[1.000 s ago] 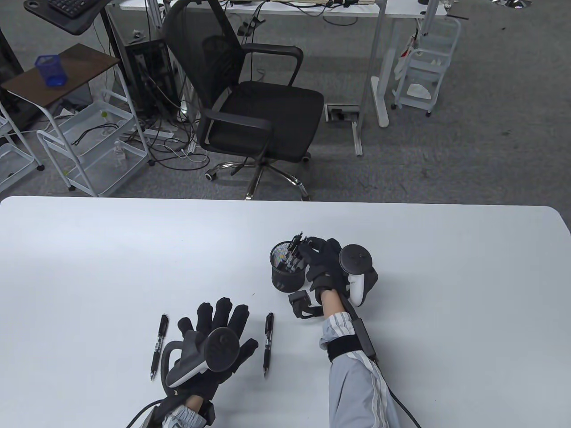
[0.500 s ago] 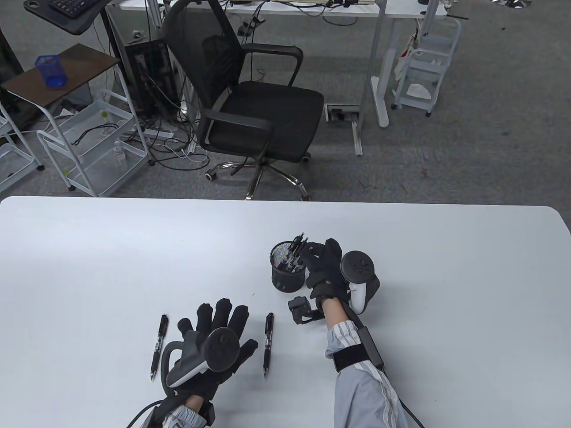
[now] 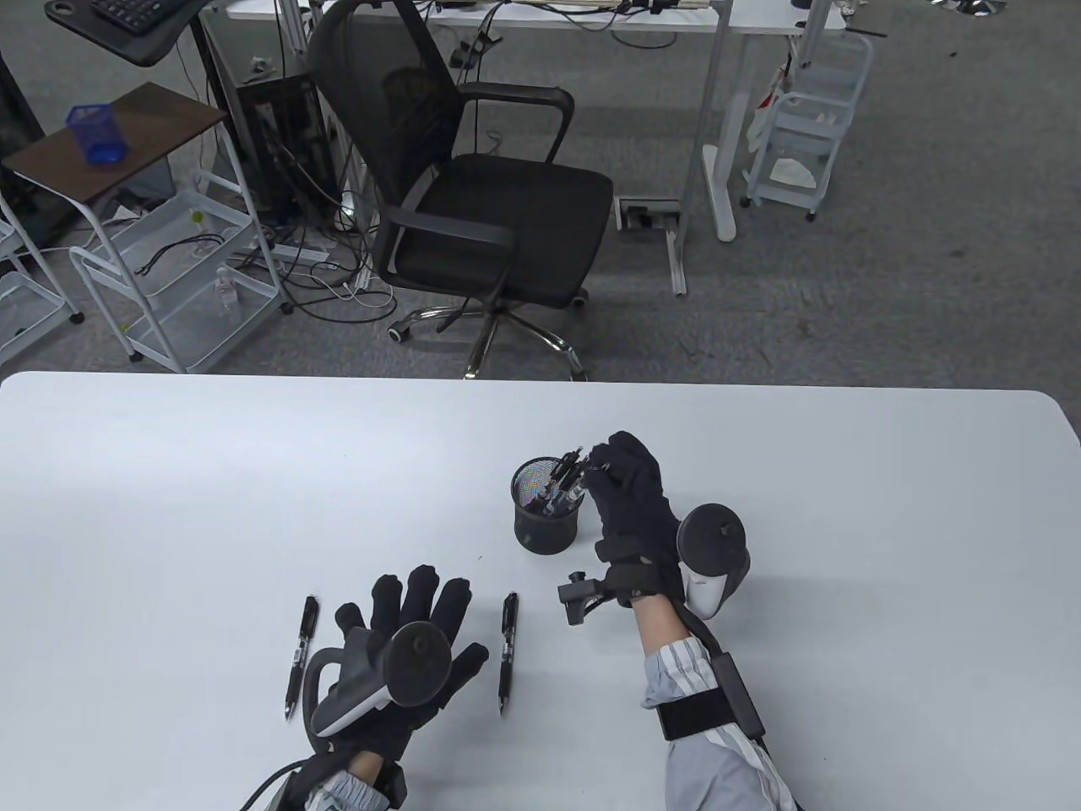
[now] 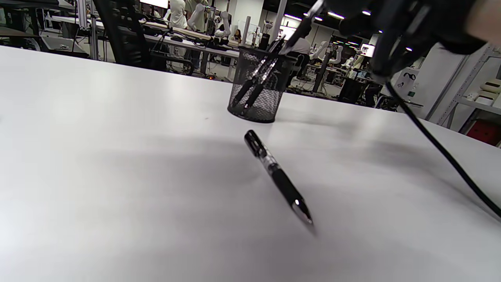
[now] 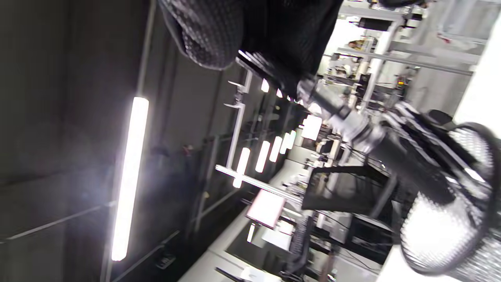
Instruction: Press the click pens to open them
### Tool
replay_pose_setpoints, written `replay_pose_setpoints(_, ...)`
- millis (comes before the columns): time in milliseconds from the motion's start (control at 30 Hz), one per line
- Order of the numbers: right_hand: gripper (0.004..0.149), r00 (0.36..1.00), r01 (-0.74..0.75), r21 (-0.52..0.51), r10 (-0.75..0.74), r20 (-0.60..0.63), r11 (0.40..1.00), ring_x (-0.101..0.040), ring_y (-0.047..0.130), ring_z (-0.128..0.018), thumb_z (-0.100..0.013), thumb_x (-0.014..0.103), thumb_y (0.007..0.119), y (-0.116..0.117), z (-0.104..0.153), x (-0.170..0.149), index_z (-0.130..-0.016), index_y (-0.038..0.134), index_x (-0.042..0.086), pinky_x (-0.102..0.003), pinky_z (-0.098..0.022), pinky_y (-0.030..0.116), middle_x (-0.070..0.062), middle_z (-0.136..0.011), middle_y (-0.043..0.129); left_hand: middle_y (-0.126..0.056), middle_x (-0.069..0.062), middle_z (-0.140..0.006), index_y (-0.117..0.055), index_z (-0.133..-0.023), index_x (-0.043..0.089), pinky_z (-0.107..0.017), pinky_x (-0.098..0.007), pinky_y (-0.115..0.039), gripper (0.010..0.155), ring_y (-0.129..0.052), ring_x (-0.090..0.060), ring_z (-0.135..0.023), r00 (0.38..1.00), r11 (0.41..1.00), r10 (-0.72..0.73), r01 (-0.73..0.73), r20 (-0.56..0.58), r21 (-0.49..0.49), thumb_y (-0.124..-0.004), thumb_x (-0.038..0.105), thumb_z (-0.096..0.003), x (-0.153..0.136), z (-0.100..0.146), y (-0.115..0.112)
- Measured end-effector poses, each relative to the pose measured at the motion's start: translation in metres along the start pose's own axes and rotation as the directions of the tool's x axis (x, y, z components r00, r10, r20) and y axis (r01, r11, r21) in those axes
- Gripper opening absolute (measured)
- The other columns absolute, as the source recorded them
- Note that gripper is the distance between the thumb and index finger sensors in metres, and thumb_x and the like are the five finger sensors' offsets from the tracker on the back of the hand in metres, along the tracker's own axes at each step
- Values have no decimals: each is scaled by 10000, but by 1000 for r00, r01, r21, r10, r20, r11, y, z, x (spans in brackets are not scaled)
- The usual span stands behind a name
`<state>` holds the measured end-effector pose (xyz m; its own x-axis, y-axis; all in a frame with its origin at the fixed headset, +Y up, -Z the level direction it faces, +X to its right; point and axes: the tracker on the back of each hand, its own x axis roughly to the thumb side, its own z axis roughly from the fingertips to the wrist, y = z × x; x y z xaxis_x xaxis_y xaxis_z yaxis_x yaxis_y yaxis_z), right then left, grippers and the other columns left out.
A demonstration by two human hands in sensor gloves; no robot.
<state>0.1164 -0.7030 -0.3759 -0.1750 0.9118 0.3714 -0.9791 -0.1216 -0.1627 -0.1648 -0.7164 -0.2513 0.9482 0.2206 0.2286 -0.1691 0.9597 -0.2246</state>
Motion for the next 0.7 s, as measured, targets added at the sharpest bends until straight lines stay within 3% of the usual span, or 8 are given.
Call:
replay_pose_setpoints(200, 504, 990, 131, 44, -133, 42, 990, -308, 869, -825, -586, 171, 810, -18, 20, 41, -1007, 709, -86, -638, -662, 589, -344, -1125, 500, -164, -211, -1327, -249, -1274, 251, -697, -843, -200, 720, -195, -629, -1148, 1000, 1000, 9, -9, 11, 1, -520, 598, -704, 1, 1, 0)
replay_pose_setpoints(400, 682, 959, 284, 124, -284, -18, 951, -298, 842, -819, -573, 149, 831, -26, 46, 69, -1067, 535, -215, -601, -646, 617, -487, -1107, 300, -163, -214, -1326, -252, -1274, 251, -697, -843, -201, 718, -196, -628, -1149, 1000, 1000, 7, -7, 21, 4, -521, 597, -705, 4, 3, 0)
replay_pose_setpoints(567, 511, 880, 472, 200, -470, -64, 858, -310, 828, -821, -583, 116, 814, -23, 64, 76, -1008, 689, -138, -583, -641, 628, -465, -1127, 347, -161, -214, -1326, -251, -1275, 249, -697, -843, -200, 719, -196, -628, -1148, 1000, 1000, 11, -11, 22, 13, -521, 595, -706, 4, 4, 1)
replay_pose_setpoints(700, 460, 787, 603, 224, -617, -11, 765, -339, 744, -910, -625, 151, 757, -16, 76, 71, -1034, 694, -51, -597, -680, 573, -373, -1178, 342, -164, -214, -1326, -256, -1275, 250, -698, -842, -201, 715, -197, -628, -1149, 1000, 1000, 15, -15, 23, 18, -519, 594, -706, 3, 5, 2)
